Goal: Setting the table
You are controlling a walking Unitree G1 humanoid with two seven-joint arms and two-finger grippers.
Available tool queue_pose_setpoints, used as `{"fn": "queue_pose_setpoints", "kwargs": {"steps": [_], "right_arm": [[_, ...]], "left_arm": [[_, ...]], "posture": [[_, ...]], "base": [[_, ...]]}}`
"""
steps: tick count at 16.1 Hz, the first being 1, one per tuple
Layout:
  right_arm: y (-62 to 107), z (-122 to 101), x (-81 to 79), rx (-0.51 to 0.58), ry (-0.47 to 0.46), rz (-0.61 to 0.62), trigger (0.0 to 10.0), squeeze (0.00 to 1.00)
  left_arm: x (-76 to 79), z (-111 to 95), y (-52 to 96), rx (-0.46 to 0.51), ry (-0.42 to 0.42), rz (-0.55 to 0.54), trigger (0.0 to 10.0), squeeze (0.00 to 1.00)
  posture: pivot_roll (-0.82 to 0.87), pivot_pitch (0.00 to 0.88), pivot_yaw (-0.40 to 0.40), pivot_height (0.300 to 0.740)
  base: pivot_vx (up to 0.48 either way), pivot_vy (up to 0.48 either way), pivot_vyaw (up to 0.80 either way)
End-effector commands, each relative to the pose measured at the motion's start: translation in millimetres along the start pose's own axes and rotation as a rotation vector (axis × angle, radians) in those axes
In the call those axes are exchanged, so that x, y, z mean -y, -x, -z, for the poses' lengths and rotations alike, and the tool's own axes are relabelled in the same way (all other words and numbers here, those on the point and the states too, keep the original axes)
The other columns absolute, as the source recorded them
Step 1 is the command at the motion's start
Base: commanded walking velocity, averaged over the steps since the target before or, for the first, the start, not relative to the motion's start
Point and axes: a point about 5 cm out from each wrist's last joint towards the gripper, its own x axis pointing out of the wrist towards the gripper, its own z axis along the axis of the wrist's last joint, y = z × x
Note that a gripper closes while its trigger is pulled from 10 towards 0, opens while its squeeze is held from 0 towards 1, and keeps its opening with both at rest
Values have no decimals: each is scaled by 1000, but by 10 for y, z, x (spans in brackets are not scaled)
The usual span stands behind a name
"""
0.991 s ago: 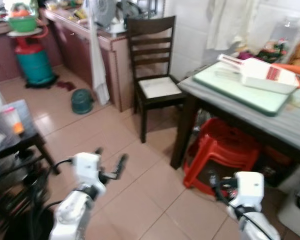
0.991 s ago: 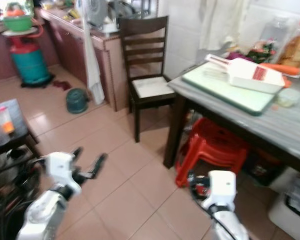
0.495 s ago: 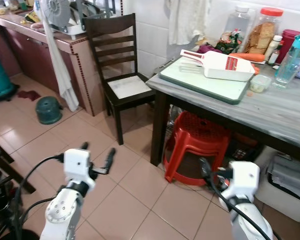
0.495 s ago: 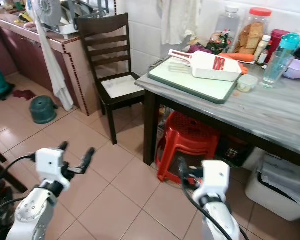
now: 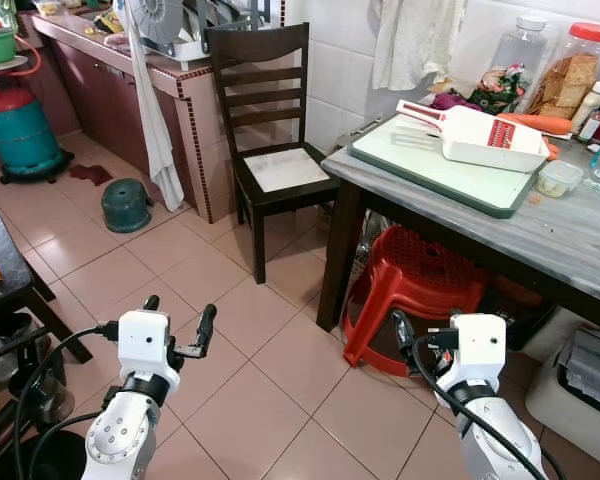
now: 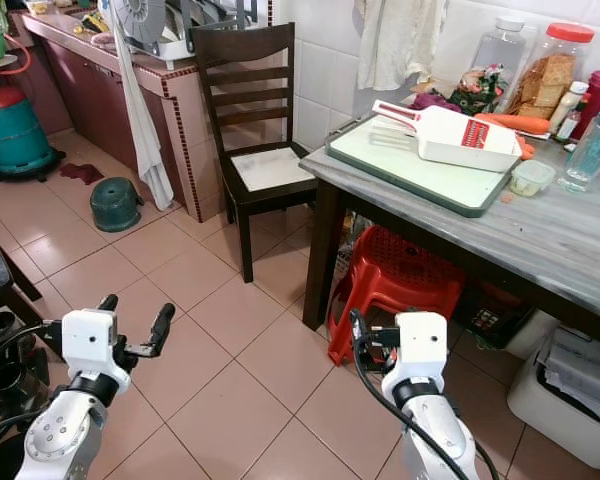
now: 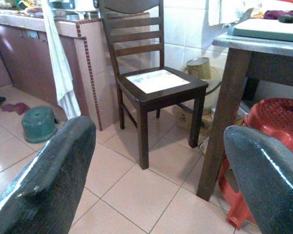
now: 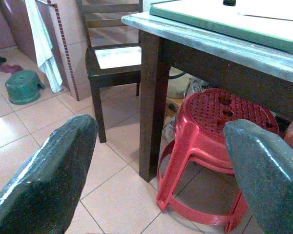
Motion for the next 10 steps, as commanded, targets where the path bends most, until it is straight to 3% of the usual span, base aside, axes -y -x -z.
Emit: {"fn": "queue_pose_setpoints", "kwargs": {"steps": [1,10], "right_arm": [[-7,-40,26,8,11,14,10000,0],[-7,-40,26,8,11,14,10000,0]], "left_arm": [[15,-38,-24,17,-13,4,10000,0],[15,-38,-24,17,-13,4,10000,0]], "posture": [[61,0,-41,740],[61,0,-41,740]], "base": [[0,0,0],[0,0,0]]}}
